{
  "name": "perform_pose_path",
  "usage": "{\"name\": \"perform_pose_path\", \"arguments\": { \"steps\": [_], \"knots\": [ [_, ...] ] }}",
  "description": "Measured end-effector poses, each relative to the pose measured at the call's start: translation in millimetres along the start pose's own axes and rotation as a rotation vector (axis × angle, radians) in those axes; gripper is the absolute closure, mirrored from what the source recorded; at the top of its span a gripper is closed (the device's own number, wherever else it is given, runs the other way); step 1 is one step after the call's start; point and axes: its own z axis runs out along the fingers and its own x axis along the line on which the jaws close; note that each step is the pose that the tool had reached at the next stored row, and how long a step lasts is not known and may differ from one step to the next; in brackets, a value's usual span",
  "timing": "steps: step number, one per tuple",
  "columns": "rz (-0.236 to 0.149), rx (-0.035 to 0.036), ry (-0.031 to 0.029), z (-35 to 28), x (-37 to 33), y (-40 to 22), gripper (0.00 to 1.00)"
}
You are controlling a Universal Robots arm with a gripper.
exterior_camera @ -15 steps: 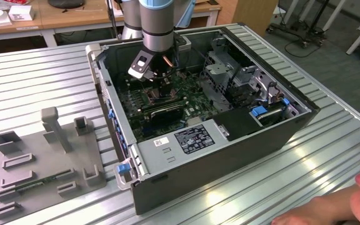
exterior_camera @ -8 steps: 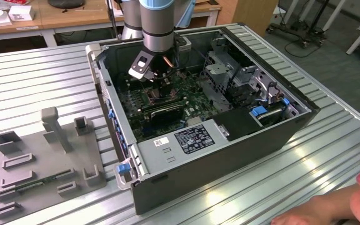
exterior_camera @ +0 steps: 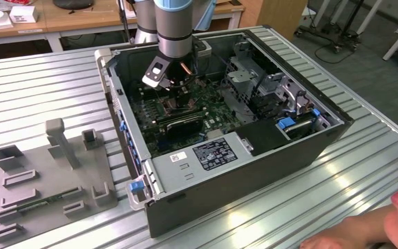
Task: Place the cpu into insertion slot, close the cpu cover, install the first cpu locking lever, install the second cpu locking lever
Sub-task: 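Place the cpu into insertion slot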
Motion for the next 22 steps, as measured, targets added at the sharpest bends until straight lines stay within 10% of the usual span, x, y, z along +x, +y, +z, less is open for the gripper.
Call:
{"name": "perform_pose_path", "arguments": {
  "steps": [22],
  "knots": [
    [0.0,0.0,-0.0001,0.3,0.0,0.0,0.38]
  ]
}}
